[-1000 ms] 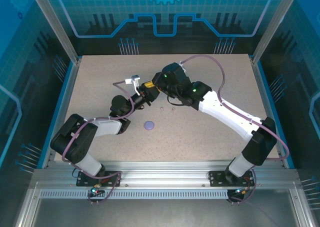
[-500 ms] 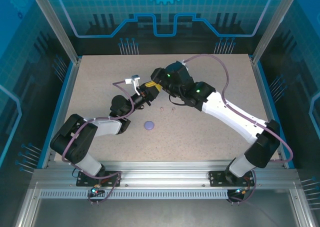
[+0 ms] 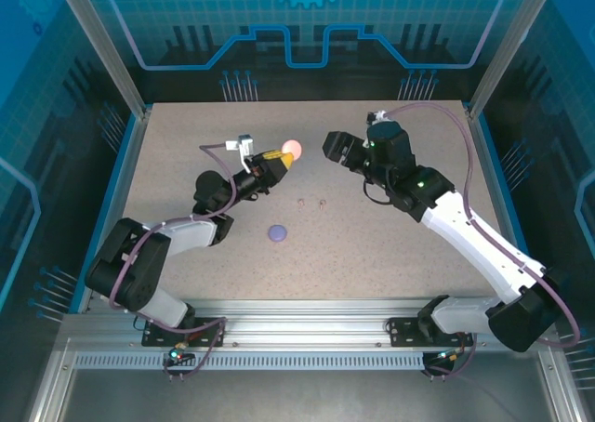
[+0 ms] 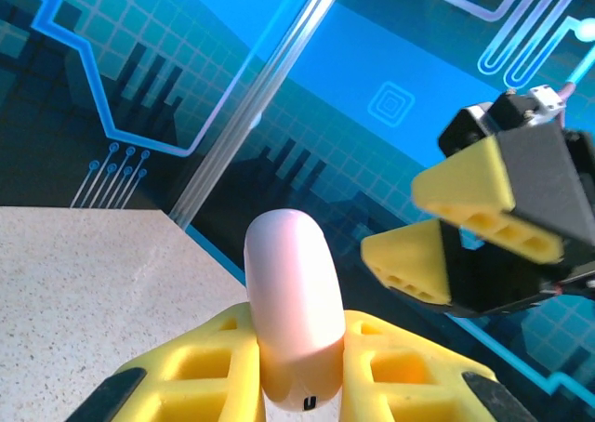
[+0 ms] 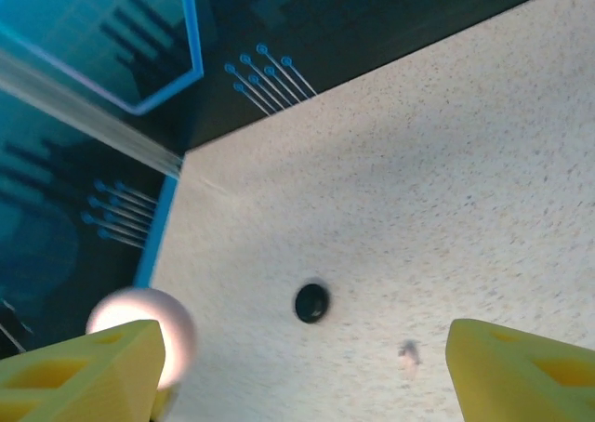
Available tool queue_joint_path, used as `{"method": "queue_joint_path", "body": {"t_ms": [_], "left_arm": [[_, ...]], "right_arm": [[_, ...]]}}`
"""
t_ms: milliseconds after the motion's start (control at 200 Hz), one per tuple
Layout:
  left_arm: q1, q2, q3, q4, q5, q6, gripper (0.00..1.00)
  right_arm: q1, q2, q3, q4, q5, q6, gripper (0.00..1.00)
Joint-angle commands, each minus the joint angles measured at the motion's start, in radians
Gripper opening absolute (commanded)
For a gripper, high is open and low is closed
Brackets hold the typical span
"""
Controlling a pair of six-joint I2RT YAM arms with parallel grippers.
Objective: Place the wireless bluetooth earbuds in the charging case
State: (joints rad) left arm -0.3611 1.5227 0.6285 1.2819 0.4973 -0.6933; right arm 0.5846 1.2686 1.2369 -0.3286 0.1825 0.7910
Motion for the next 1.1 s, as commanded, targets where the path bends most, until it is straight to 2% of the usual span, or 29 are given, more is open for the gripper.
{"method": "queue_joint_path", "body": {"t_ms": [0, 180, 490, 870, 1096], "left_arm": [[0.03, -0.049, 0.061, -0.065, 0.159, -0.042, 0.0], [0.036, -0.074, 0.106, -0.169, 0.263, -0.057, 0.0], [0.037, -0.099, 0.115, -0.24, 0.322, -0.035, 0.0], [0.037, -0.104, 0.126, -0.256, 0.337, -0.031, 0.0], [0.037, -0.124, 0.116, -0.253, 0.346, -0.03, 0.0]], "right_arm": [[-0.02, -0.02, -0.036, 0.111, -0.193, -0.291, 0.8], [-0.029, -0.019, -0.079, 0.181, -0.341, -0.432, 0.8], [-0.034, 0.013, -0.094, 0.261, -0.454, -0.443, 0.78], [-0.036, 0.084, -0.077, 0.285, -0.448, -0.422, 0.74], [-0.075, 0.108, -0.088, 0.28, -0.408, -0.394, 0.68]]}}
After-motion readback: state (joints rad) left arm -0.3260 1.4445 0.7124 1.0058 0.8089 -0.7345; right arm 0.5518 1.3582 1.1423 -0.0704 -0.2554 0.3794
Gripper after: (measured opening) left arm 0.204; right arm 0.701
